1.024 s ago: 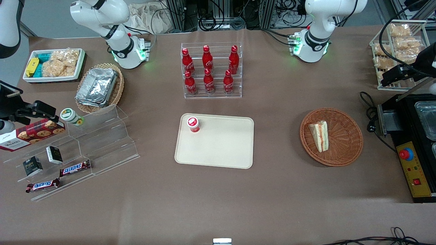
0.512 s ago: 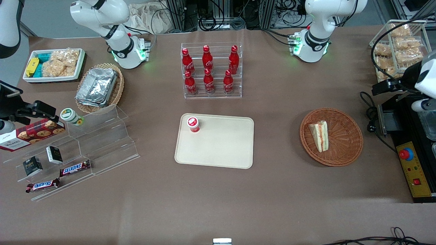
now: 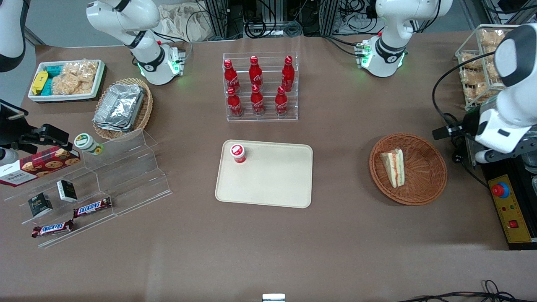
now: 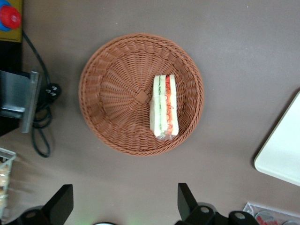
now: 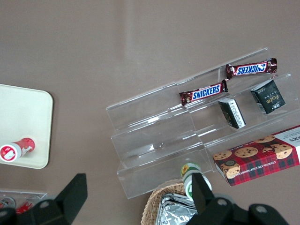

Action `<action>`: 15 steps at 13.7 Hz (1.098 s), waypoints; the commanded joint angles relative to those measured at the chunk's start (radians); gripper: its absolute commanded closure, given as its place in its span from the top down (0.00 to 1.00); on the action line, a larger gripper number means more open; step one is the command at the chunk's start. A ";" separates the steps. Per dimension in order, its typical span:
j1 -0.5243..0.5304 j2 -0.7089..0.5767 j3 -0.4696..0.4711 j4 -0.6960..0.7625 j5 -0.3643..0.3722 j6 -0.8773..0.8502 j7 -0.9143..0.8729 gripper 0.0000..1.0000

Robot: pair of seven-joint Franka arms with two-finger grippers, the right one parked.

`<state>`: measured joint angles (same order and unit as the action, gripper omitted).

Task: Place sandwich from basket to tray
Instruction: 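Move the open left gripper over the sandwich in the wicker basket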

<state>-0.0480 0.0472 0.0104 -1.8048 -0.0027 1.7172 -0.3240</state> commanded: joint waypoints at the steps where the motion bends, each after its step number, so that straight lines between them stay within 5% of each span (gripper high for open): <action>1: -0.004 0.008 -0.015 -0.083 0.001 0.102 -0.067 1.00; 9: -0.038 0.118 -0.041 -0.310 0.050 0.448 -0.185 1.00; 15: -0.070 0.230 -0.041 -0.340 0.118 0.587 -0.280 1.00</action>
<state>-0.0951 0.2507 -0.0339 -2.1388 0.0749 2.2606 -0.5448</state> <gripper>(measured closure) 0.000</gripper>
